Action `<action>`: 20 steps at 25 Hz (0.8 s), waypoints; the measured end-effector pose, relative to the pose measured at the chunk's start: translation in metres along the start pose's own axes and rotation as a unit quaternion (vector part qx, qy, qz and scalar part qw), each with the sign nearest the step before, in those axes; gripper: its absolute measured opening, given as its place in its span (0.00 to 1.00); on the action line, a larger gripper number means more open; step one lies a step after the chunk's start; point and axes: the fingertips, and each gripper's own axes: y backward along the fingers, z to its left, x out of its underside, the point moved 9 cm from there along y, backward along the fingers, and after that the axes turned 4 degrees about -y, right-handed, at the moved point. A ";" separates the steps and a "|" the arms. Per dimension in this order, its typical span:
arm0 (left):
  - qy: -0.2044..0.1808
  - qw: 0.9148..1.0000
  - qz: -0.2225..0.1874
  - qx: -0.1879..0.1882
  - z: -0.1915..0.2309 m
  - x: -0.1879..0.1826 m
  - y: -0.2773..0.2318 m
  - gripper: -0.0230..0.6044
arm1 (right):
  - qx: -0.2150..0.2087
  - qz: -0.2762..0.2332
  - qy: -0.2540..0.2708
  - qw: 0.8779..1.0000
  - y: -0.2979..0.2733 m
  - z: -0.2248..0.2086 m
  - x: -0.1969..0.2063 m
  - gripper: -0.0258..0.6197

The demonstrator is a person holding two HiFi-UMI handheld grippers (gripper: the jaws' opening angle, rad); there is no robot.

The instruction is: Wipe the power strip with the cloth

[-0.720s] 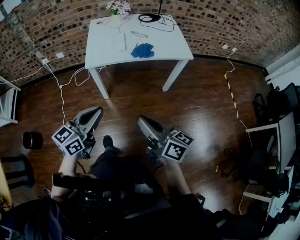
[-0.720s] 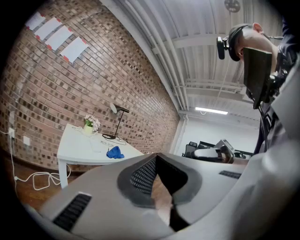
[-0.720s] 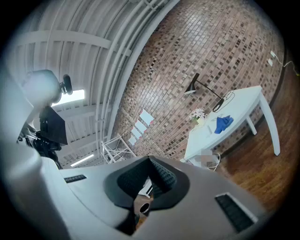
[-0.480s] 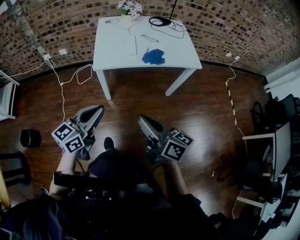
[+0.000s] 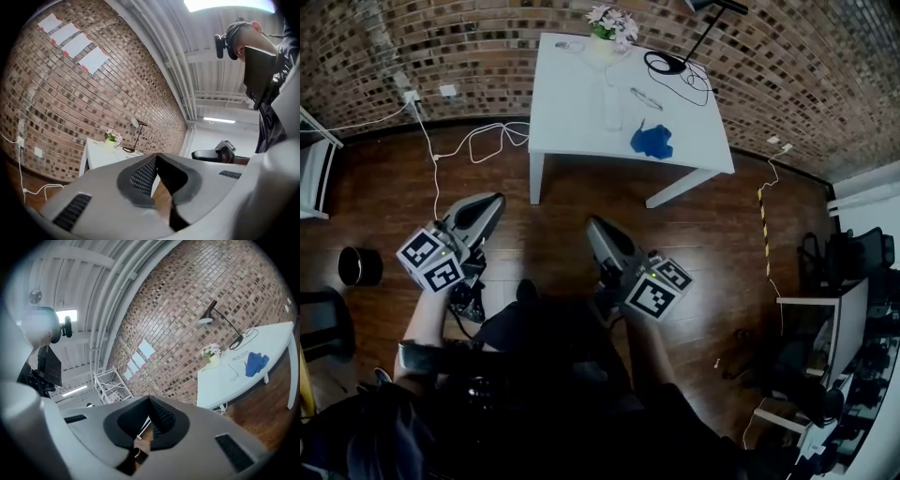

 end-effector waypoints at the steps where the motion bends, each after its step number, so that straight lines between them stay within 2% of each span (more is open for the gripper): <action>1: -0.003 1.000 0.000 0.000 0.007 -0.002 0.003 0.04 | -0.001 0.008 0.003 1.000 -0.009 0.001 0.000 0.03; 5: -0.026 1.000 -0.009 -0.003 0.028 -0.010 0.002 0.04 | -0.020 0.040 0.009 0.999 -0.040 -0.002 -0.001 0.03; 9: -0.031 0.999 -0.019 -0.012 0.043 -0.014 0.003 0.04 | -0.022 0.041 0.011 0.999 -0.065 -0.010 -0.004 0.03; 15: -0.045 0.999 -0.014 -0.024 0.065 -0.022 0.000 0.04 | -0.031 0.044 0.018 0.998 -0.096 -0.023 -0.013 0.03; 20: -0.058 0.998 0.007 -0.017 0.090 -0.030 -0.029 0.04 | -0.022 0.054 0.046 0.997 -0.123 -0.043 -0.023 0.03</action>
